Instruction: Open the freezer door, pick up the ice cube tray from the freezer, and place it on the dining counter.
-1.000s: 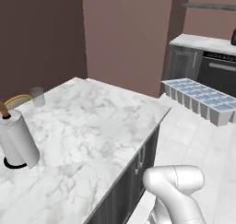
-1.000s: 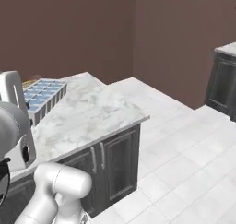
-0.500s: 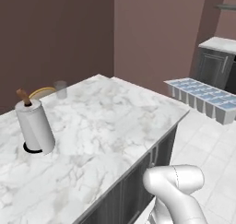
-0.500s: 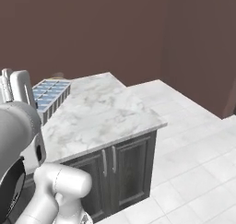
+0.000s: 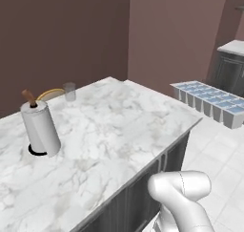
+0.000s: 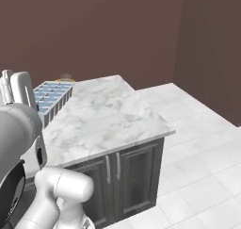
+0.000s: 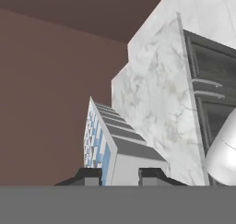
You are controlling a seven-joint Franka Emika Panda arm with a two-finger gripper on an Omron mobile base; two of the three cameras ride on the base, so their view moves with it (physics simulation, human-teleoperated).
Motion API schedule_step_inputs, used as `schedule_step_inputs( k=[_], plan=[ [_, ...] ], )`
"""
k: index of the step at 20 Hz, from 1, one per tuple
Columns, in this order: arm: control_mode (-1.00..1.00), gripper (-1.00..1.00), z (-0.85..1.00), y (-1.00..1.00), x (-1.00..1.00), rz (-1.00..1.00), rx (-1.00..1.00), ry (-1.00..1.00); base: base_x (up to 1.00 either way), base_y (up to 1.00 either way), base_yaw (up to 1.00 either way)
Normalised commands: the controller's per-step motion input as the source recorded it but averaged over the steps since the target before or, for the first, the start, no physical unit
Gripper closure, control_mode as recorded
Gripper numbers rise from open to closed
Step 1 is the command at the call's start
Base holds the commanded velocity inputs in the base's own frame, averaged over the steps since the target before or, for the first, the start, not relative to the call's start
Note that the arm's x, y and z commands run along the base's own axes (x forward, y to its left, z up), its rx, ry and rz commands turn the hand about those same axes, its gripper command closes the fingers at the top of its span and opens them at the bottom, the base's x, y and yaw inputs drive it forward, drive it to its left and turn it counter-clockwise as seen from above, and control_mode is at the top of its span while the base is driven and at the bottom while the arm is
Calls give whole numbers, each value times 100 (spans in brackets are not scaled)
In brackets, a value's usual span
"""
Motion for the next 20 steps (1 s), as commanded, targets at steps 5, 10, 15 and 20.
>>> schedule_step_inputs(
  k=[5,10,15,20],
  plan=[
    [100,100,0,0,0,0,0,0,48,0,16],
    [100,100,0,0,0,0,0,0,55,0,19],
    [100,100,0,0,0,0,0,0,76,0,26],
    [100,100,0,0,0,0,0,0,86,0,36]
  ],
)
